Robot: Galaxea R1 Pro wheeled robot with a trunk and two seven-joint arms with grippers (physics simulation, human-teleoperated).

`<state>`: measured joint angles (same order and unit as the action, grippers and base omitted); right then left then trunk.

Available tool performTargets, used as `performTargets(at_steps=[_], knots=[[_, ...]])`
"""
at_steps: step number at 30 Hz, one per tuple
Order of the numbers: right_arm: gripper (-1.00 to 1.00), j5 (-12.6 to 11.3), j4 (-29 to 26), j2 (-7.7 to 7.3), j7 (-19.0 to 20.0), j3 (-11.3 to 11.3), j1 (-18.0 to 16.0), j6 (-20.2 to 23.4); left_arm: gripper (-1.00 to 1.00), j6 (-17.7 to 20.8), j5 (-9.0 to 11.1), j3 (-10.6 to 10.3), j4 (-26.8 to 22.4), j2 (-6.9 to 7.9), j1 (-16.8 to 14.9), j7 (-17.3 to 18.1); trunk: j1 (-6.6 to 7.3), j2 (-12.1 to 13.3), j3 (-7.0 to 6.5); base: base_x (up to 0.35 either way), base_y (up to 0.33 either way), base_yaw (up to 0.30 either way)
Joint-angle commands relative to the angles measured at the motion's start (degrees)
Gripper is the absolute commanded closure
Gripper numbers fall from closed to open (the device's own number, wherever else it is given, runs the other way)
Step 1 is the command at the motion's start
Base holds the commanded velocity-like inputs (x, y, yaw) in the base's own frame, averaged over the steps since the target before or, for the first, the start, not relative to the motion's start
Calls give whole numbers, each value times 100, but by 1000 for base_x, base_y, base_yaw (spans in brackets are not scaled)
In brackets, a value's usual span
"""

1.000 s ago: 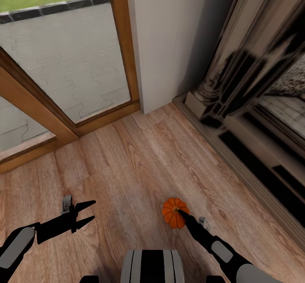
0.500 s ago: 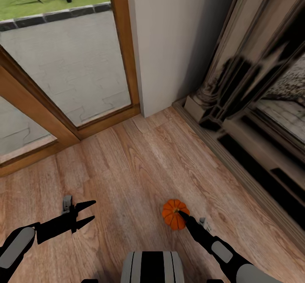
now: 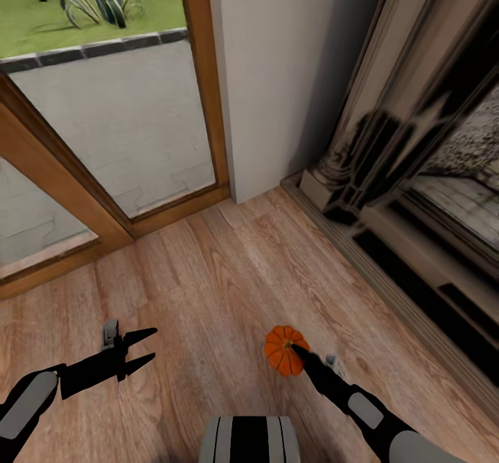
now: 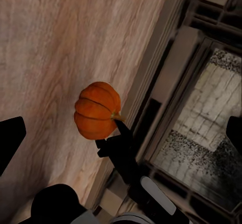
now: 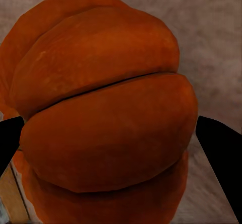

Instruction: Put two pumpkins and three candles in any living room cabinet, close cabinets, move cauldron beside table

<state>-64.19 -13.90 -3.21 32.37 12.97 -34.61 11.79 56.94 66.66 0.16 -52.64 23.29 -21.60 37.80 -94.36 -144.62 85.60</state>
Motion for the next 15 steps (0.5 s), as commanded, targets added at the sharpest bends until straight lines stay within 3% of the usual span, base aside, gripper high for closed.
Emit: performTargets(at_steps=[1,15], knots=[[100,-52,-5,-14,41,24,0,49,-100,19,-13,2,2,0,-2,23,3,0,-20,0,0,0],[100,-55,-25,-74,127,22,-1,148,-100,19,-13,2,-1,0,-2,20,39,19,-330,0,0,0]])
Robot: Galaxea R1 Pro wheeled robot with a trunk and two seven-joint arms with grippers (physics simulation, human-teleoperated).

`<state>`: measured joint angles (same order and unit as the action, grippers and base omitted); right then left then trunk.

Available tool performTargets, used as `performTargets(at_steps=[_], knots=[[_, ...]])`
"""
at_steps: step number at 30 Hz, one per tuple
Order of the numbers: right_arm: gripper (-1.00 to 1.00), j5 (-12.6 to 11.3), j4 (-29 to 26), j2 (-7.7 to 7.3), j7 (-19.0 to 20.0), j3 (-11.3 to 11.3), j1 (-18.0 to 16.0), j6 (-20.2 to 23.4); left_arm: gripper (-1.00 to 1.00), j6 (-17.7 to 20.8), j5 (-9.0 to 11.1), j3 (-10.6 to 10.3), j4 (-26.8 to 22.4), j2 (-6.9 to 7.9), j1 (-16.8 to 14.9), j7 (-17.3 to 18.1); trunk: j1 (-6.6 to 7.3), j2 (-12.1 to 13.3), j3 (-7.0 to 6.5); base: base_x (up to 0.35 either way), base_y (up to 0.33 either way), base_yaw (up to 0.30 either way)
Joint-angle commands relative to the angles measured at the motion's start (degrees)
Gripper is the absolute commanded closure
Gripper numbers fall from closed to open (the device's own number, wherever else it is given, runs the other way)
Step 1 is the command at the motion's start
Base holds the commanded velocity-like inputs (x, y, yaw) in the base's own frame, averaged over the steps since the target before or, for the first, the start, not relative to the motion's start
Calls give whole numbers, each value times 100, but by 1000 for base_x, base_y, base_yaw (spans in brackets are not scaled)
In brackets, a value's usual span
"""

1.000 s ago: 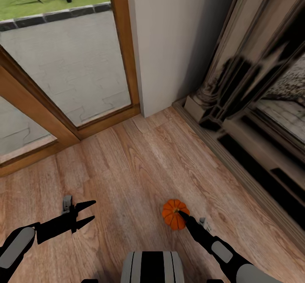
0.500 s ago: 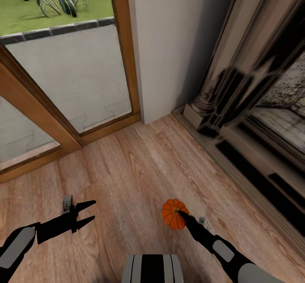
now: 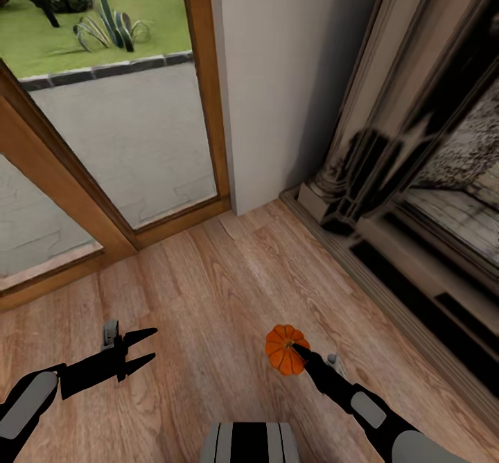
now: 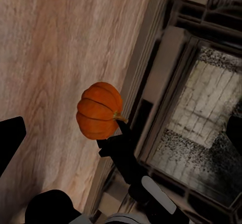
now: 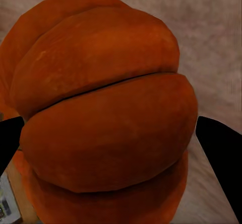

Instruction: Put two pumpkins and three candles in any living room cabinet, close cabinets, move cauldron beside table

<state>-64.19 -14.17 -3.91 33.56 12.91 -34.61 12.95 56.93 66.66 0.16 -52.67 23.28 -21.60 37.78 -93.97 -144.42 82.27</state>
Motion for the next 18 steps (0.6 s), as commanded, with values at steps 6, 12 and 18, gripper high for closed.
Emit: performTargets(at_steps=[6,12,18], knots=[[100,-59,-135,-13,4,24,-1,109,-100,19,-13,-44,2,-10,-2,23,16,7,-130,0,0,0],[100,-59,-163,-14,10,14,-2,143,-100,19,-13,-55,2,-21,-2,20,32,15,-264,0,0,0],[100,-60,-165,-14,-5,18,-1,177,-100,19,-13,-58,2,-24,-2,19,44,22,-404,0,0,114]])
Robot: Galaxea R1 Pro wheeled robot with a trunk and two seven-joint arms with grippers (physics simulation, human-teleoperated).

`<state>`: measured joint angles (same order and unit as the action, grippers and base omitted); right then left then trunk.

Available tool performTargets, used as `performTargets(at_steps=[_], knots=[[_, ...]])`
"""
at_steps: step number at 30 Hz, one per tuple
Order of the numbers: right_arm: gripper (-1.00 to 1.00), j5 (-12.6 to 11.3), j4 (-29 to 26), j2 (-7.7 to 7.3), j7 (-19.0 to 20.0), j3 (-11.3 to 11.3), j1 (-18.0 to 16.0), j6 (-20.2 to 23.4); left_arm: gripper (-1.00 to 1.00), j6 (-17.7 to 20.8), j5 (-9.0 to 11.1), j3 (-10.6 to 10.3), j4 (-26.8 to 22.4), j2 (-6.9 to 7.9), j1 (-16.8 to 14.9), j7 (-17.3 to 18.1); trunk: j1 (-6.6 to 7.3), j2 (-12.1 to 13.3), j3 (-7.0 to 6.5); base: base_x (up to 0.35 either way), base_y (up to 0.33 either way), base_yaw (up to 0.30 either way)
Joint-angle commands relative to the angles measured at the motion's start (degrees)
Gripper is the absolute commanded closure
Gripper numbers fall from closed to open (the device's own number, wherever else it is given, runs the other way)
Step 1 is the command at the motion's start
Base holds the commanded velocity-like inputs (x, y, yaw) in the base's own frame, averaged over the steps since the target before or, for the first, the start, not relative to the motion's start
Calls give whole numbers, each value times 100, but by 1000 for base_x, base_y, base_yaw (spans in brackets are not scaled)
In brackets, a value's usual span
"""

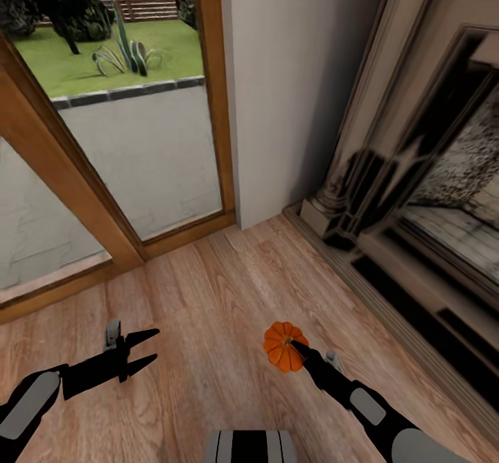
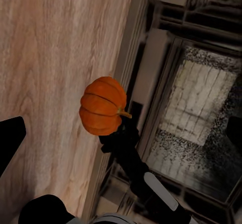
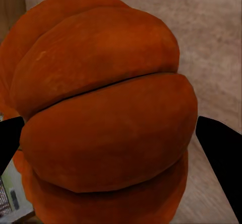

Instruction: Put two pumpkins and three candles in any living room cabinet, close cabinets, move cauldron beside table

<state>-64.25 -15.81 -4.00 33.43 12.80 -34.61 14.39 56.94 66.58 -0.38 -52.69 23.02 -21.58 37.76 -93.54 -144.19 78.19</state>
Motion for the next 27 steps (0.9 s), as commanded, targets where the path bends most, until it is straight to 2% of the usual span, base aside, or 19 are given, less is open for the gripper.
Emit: performTargets(at_steps=[1,8,24,27], knots=[[100,-53,-1,-4,1,31,-1,32,-100,19,-5,-1,4,4,-4,23,1,-1,-2,0,0,217],[100,-53,-1,4,-29,37,-2,22,-100,19,-5,6,4,25,-4,29,1,-1,-40,-23,0,240],[100,-44,-1,13,-60,59,-1,19,-100,19,-5,3,4,29,-4,29,1,-1,-107,-292,8,263],[100,-44,-1,13,-63,163,-2,13,-100,19,4,14,5,34,-6,29,1,-1,-118,-86,11,269]])
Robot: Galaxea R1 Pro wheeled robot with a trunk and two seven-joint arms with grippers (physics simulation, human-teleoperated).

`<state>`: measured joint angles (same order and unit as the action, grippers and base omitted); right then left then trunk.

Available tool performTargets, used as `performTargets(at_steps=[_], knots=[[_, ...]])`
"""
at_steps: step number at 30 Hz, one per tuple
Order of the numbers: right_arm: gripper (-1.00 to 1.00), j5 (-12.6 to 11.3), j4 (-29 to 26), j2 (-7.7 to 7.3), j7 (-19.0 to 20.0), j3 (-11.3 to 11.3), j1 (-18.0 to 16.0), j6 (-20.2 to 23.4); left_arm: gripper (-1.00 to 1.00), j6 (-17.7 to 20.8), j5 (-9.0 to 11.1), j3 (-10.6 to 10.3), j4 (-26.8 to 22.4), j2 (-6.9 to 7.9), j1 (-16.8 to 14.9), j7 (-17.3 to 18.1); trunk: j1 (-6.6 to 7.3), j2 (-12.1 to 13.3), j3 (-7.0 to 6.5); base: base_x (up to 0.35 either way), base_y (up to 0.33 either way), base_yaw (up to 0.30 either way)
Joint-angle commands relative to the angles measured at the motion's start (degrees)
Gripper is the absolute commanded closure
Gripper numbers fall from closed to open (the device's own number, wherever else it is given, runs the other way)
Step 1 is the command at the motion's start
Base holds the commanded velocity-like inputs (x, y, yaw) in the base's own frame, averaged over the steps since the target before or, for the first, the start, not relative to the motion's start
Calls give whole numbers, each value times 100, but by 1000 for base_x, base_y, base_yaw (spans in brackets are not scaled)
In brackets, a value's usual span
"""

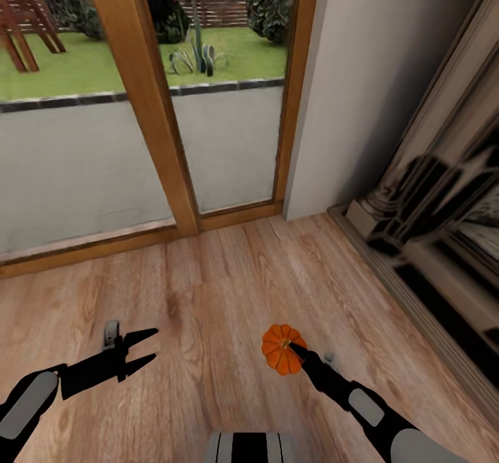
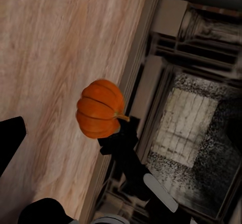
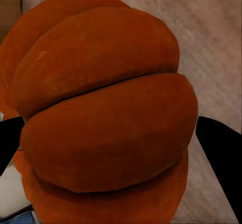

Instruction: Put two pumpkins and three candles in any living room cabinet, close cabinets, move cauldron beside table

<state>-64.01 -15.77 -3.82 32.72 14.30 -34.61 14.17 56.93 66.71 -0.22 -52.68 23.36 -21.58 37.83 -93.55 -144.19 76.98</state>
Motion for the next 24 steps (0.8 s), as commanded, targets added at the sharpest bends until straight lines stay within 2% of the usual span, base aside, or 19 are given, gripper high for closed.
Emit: performTargets(at_steps=[1,7,14,18,24], knots=[[100,-68,-5,-5,8,48,0,35,-100,20,-1,5,4,1,-4,22,2,-1,0,-33,4,269],[100,-68,-5,-5,7,104,-1,33,-100,24,31,44,-128,10,-4,38,2,-1,-22,-9,1,270],[100,-68,-5,-5,15,115,0,31,-100,28,43,64,-192,14,-5,40,20,8,-201,-1,0,271],[100,-68,-5,-5,15,204,1,26,-100,28,43,70,-185,20,-6,40,30,13,-304,0,0,271],[100,-68,-5,-5,16,262,1,21,-100,28,45,67,-142,101,-12,40,46,21,-457,0,0,271]])
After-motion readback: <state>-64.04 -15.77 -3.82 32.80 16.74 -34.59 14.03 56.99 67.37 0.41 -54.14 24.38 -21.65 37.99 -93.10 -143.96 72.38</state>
